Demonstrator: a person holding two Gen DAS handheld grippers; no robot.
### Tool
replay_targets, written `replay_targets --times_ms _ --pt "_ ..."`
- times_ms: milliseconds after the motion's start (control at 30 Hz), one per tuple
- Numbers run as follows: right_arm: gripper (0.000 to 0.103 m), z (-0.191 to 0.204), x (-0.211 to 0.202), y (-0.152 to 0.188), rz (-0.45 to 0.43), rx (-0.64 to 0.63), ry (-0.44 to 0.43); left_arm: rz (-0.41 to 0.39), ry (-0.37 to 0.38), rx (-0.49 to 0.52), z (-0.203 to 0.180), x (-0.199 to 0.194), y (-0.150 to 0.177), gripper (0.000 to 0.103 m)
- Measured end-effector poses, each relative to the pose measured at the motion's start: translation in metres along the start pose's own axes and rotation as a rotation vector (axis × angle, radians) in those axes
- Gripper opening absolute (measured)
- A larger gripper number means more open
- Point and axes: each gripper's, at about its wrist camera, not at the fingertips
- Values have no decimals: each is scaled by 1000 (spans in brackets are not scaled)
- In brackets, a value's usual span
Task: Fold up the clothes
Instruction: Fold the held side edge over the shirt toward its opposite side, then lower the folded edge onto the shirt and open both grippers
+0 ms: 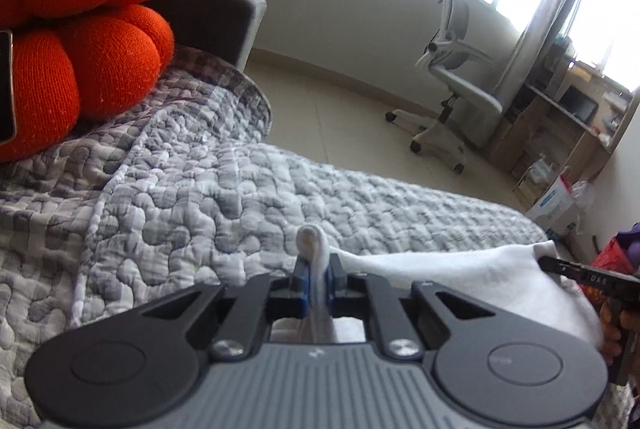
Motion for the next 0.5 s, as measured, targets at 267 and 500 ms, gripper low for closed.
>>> replay_targets --times_ms 267,500 --pt "9 1 -10 2 -26 28 7 -25 -15 -30 4 -1 6 19" --pt "38 5 -14 0 -8 14 67 -70 -107 -2 -1 -21 4 42"
Point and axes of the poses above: each gripper's, at about its wrist camera, not at the fingertips, and x roughly the way its jaws point, z to its left, y to its underside, and after that the axes turned 6 degrees about -y, right-handed
